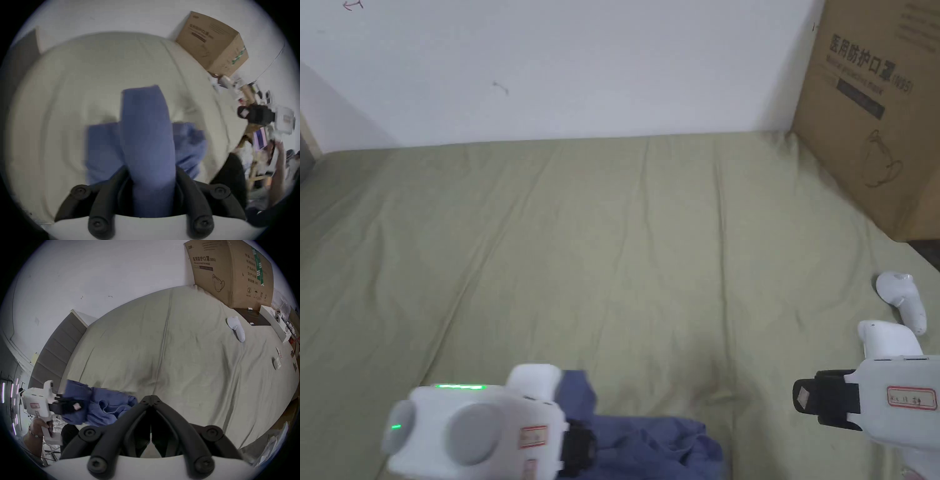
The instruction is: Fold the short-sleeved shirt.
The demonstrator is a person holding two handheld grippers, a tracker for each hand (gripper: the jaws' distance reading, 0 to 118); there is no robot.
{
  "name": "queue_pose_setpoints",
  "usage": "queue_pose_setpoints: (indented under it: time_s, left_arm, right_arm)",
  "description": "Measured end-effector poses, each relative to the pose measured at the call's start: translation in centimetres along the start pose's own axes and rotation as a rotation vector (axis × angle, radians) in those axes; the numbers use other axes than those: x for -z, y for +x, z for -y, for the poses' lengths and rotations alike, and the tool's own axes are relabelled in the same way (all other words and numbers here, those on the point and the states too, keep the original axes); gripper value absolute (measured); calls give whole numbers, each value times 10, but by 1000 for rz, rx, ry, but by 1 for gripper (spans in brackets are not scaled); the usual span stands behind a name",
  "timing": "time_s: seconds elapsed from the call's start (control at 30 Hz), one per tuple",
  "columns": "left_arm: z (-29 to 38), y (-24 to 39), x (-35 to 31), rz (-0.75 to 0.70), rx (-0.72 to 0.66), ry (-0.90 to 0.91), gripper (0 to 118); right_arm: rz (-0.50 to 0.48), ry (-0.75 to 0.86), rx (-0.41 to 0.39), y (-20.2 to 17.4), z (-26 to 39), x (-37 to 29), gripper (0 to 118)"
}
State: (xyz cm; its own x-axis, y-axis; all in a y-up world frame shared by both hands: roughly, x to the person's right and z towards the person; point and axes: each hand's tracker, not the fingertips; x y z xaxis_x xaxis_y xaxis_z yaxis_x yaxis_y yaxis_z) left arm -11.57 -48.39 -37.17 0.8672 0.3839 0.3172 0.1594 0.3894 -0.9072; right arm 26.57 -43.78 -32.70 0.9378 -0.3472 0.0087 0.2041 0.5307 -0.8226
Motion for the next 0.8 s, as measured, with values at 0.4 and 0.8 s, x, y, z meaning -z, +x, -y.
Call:
queue_pose_setpoints:
  time_s: [0.4, 0.8]
  left_arm:
    - [-8, 31, 30, 159, 12, 39, 87]
    - [0, 15, 25, 181, -9, -65, 5]
  right_arm:
    - [-4, -5, 31, 9, 4, 2, 0]
    - [-12, 1, 30, 8, 1, 3, 0]
